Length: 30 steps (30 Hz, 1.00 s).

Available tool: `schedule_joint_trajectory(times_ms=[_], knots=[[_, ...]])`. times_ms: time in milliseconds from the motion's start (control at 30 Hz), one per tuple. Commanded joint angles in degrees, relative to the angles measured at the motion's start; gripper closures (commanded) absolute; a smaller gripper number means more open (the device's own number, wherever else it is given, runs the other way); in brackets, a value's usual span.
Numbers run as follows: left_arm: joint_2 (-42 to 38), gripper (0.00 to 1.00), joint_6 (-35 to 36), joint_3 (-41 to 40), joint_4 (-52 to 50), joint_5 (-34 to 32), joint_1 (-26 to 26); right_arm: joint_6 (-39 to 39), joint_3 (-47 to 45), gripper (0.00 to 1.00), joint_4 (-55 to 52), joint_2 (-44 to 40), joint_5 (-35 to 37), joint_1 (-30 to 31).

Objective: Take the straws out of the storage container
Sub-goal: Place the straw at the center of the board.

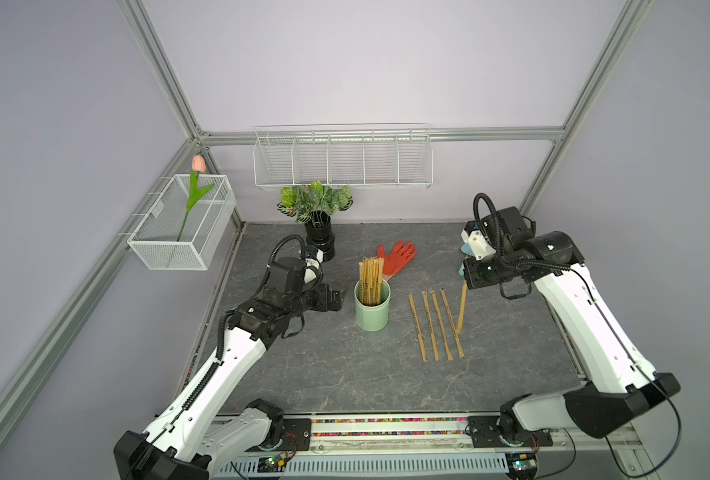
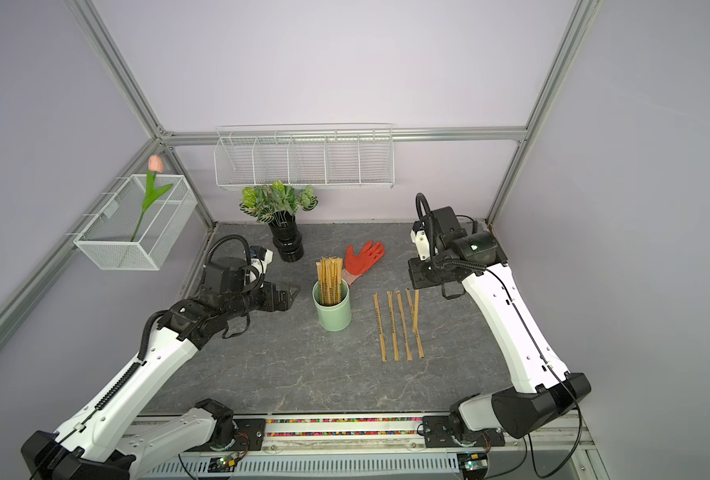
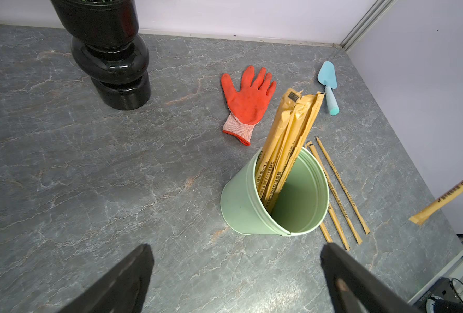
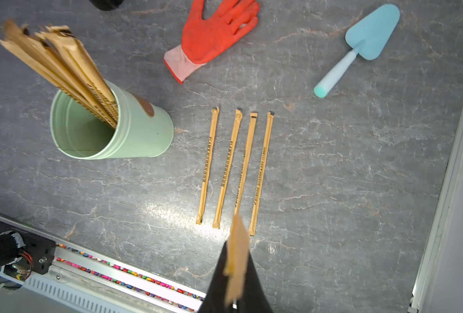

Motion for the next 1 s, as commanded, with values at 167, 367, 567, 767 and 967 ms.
schedule_joint_trajectory(times_ms=[167,367,567,767,967], knots=[[0.35,0.00,0.22,0.62,-0.47,0.43,-0.33,-2.35,-2.88,0.93,-5.54,2.91,0.66,-2.66],[0.30,0.00,0.26,0.55,-0.49,0.35,-0.29,-2.61,-4.97,0.93,-6.52,5.16,1.46,-3.82],[0.12,0.00,0.33,0.54,-0.37,0.30,-0.33,-2.82,-7.63,0.93,-6.13,7.36,1.97,-4.66],[0.07,0.00,0.30,0.54,-0.39,0.51,-0.33,-2.87,-9.00,0.93,-6.17,11.04,2.66,-5.16],[0.14,0.00,0.28,0.54,-0.35,0.53,-0.33,-2.93,-8.59,0.93,-5.87,15.10,2.88,-5.43]])
